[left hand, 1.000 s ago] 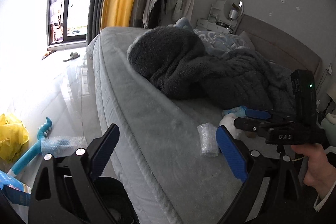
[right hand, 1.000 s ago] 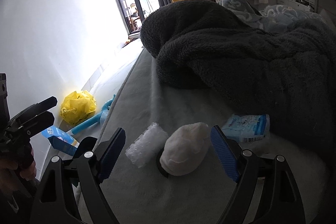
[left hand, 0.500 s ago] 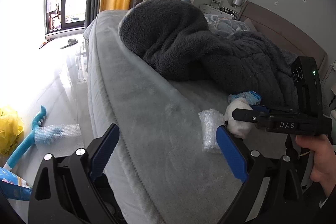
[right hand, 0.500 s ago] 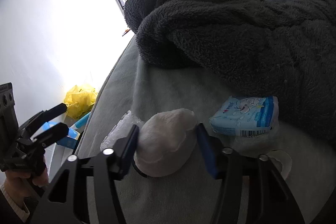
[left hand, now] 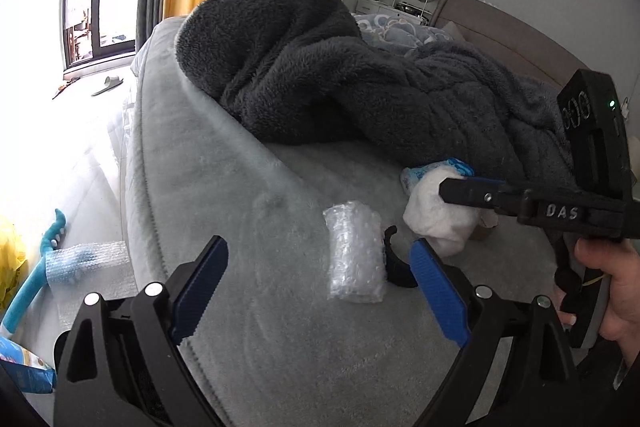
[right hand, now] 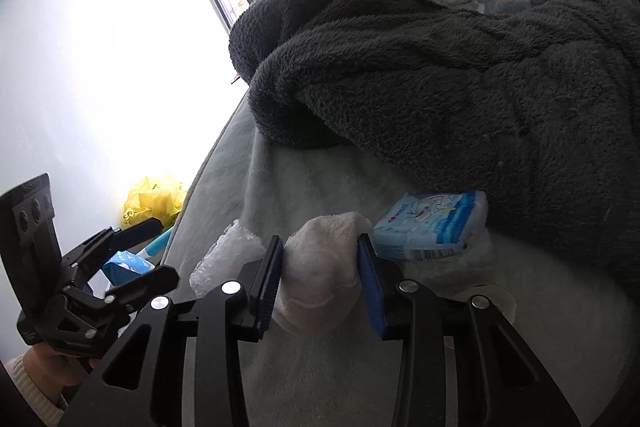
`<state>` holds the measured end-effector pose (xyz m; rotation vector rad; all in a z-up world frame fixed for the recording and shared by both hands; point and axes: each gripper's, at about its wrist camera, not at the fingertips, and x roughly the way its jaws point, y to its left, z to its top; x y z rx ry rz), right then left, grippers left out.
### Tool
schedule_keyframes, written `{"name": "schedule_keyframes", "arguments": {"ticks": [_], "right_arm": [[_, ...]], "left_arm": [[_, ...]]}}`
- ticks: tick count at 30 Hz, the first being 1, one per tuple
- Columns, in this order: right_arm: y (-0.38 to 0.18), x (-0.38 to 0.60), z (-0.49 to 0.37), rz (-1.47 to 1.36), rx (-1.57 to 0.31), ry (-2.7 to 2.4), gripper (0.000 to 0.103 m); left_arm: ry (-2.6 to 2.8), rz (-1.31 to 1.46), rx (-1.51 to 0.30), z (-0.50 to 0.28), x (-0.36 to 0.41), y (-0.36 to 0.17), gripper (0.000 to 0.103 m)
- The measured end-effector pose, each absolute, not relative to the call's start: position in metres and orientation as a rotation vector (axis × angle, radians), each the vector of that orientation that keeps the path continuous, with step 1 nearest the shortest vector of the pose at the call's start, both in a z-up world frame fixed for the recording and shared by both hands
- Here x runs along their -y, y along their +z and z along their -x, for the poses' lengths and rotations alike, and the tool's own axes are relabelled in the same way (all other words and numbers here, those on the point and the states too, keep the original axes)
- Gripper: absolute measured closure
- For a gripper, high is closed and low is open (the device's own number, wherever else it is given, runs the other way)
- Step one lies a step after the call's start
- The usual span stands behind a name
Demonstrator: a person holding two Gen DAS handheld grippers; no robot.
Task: Collect trash
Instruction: 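Close the right tool on the white tissue while the left tool closes on the bubble wrap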
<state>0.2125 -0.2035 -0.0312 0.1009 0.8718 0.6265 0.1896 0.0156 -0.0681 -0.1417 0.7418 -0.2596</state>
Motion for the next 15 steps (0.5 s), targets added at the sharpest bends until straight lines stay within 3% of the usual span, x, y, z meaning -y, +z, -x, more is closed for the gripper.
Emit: {"name": "schedule_keyframes", "arguments": {"ticks": [10,15], "right_arm": [[-0.027,0.213,-0.210,-0.108,-0.865,0.635,0.068],[-0.024,0.212,-0.207,-0.100,-0.861,0.642,0.070]], "left_arm": [[-0.253,0.097,-0.827,-0.202,0.005,-0.092,0.026],[-0.245,0.090,-0.841,-0.206,0.011,-0.098,0.047]]}}
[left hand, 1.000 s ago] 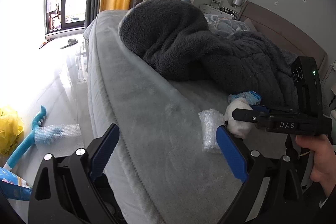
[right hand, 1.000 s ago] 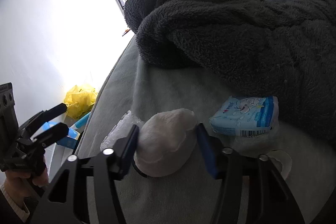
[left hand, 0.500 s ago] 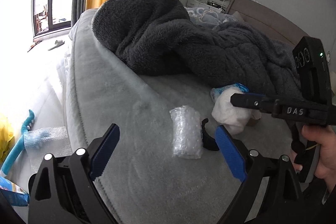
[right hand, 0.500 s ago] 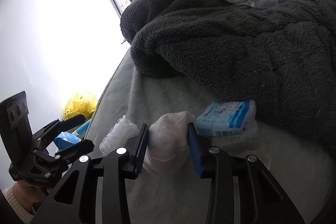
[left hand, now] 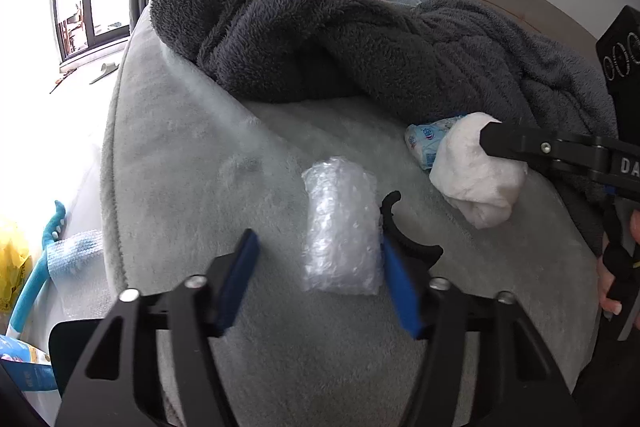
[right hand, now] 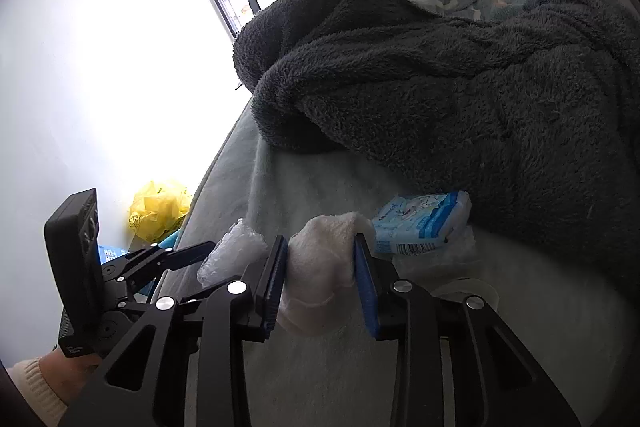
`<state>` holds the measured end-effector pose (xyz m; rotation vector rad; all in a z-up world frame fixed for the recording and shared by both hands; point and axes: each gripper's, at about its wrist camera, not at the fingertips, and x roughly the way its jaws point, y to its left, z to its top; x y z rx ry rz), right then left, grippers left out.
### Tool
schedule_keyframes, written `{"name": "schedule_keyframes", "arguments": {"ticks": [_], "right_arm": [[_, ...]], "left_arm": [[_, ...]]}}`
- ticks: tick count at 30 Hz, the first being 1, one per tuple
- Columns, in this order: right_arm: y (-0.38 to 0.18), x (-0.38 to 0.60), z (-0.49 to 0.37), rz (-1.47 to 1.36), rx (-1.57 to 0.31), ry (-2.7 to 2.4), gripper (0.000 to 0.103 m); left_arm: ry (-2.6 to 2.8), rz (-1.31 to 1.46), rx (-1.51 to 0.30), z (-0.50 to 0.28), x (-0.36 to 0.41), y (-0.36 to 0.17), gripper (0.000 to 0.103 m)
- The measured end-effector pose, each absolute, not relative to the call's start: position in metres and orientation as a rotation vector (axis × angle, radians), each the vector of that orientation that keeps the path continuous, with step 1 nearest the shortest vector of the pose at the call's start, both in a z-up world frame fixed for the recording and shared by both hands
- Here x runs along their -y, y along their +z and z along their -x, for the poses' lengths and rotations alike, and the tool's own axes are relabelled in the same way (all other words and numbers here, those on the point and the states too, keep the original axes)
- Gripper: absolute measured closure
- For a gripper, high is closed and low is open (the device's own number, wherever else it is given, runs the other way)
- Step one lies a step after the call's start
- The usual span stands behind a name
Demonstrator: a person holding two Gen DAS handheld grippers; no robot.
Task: Collect trash
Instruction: 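Close the right tool on the white tissue while the left tool closes on the bubble wrap, then carry the bubble wrap with the left tool while the right tool carries the tissue to the bin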
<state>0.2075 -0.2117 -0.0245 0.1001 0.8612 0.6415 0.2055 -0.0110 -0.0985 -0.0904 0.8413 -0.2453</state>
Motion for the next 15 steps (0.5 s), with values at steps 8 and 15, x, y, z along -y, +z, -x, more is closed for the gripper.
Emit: {"name": "schedule_keyframes", "arguments": {"ticks": [8,15], "right_arm": [[-0.020,0.213,-0.206,-0.093,-0.846,0.635,0.071],[-0.010,0.205,-0.194,-0.128,-0.816,0.641,0.071]], "left_arm": [[-0.260,0.104,-0.818,-0.204,0.013,-0.091,0.065],[-0.259,0.063,-0.784,-0.189,0.012,-0.080,0.066]]}}
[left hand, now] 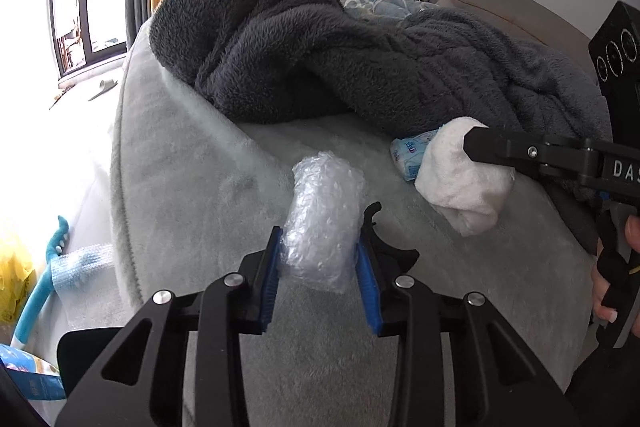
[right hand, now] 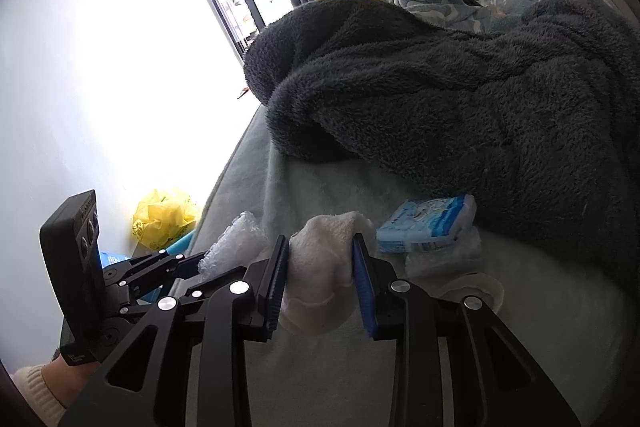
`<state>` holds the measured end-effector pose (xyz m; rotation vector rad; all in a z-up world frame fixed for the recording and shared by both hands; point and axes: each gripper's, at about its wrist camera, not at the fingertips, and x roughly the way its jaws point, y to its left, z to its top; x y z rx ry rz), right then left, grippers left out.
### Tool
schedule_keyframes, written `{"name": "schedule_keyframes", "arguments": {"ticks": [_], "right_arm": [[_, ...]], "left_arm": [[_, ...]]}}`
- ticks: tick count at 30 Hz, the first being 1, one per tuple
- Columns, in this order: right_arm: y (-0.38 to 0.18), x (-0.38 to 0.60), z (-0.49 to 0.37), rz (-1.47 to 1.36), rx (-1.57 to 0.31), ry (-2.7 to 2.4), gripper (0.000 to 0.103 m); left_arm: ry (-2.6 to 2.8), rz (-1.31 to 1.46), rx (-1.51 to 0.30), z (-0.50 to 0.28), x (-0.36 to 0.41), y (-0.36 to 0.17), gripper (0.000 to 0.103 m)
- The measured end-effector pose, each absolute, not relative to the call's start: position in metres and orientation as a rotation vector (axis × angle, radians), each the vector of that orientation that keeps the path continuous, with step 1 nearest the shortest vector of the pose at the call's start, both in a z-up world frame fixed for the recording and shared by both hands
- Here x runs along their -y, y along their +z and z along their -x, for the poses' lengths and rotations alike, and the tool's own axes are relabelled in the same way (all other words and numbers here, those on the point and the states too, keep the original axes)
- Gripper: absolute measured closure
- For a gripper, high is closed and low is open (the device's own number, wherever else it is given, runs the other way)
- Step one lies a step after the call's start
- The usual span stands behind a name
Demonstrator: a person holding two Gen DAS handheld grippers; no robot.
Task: Collect trash
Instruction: 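Carry the bubble wrap with the left tool while the right tool carries the tissue to the bin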
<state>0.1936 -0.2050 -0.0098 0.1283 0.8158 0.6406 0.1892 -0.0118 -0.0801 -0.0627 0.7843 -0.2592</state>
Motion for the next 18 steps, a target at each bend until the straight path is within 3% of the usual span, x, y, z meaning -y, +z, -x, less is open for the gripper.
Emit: {"name": "schedule_keyframes", "arguments": {"ticks": [18], "right_arm": [[0.007,0.144,-0.155,-0.099,-0.769,0.676,0.071]], "left_arm": [[-0.148,0.072,-0.703,-0.152,-0.052,-0.056,0.066]]}}
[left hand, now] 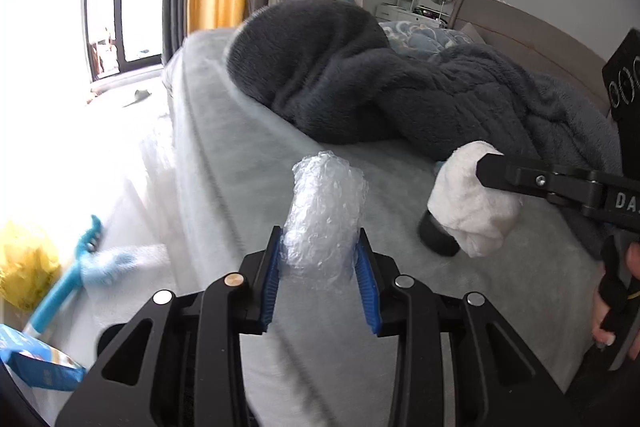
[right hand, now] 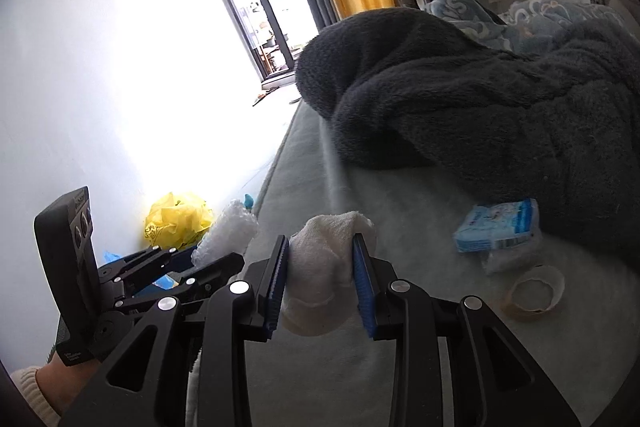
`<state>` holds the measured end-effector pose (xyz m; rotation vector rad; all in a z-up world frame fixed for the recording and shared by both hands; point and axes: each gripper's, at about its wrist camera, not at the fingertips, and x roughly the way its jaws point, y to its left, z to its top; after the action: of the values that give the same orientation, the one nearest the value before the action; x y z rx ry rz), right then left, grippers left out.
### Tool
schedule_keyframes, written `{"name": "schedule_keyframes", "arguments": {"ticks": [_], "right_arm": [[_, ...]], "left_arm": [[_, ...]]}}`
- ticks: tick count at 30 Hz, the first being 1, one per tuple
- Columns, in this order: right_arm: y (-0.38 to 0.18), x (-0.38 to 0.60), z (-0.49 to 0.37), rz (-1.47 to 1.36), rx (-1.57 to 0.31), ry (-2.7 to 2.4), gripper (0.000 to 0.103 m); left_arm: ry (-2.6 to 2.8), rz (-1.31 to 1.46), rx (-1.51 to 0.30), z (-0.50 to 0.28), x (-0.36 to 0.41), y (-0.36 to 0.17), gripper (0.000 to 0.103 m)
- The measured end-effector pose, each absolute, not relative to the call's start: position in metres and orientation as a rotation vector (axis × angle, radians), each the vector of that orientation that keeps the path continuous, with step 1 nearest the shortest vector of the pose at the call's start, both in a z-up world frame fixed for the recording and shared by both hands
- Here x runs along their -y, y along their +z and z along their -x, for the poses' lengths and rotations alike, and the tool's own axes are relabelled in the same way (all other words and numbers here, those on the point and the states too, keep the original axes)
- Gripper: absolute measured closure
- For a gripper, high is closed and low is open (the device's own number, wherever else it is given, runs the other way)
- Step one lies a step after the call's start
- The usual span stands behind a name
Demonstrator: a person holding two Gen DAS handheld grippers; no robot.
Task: Collect trash
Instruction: 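Carry the bubble wrap with the left tool while the right tool carries the tissue to the bin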
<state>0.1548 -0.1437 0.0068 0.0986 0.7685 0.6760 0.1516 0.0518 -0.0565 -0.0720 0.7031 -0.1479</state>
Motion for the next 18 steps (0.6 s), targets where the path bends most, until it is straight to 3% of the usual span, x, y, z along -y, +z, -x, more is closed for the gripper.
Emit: {"name": "schedule_keyframes", "arguments": {"ticks": [18], "right_arm": [[0.027,0.062,-0.118,-0.046,-0.749,0.790,0.071]], "left_arm": [[0.085,0.194,-0.854,-0.121,-0.160,-0.084,0.066]]}}
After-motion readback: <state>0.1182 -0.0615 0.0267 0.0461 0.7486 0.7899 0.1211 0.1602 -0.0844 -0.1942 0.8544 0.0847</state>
